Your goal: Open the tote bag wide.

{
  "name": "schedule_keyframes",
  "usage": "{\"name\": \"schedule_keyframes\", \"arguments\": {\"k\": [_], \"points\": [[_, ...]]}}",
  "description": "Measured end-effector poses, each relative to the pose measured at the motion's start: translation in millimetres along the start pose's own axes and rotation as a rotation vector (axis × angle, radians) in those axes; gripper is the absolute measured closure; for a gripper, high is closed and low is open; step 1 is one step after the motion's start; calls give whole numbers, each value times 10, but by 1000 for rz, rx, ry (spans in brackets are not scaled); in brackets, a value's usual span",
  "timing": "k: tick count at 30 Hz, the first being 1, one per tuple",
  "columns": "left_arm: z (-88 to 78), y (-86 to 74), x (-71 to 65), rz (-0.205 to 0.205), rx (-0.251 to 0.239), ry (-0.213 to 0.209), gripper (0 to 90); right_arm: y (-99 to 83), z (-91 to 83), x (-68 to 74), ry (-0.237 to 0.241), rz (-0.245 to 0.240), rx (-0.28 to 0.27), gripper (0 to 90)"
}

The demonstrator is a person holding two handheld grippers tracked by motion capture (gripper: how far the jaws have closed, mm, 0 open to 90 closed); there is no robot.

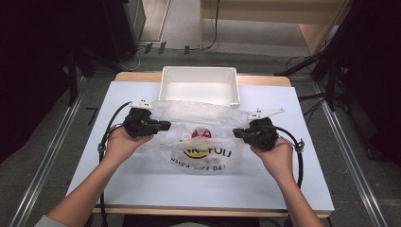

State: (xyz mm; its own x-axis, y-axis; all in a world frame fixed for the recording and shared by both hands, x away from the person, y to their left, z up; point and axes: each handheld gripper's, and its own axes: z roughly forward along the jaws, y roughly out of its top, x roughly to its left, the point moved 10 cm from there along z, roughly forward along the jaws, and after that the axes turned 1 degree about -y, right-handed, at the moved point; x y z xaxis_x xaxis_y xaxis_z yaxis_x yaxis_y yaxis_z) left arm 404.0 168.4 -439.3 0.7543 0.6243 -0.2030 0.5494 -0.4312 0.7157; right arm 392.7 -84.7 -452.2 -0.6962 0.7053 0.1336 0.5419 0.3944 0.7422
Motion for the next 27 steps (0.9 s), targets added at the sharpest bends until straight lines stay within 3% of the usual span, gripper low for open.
{"name": "schedule_keyframes", "arguments": {"k": [12,27], "points": [[163,-128,76,-18,-9,12,876,-182,178,-53,-11,30,10,897],[276,-354,77,-36,-2,8,875,-399,274,-26,-16,50,17,894]]}}
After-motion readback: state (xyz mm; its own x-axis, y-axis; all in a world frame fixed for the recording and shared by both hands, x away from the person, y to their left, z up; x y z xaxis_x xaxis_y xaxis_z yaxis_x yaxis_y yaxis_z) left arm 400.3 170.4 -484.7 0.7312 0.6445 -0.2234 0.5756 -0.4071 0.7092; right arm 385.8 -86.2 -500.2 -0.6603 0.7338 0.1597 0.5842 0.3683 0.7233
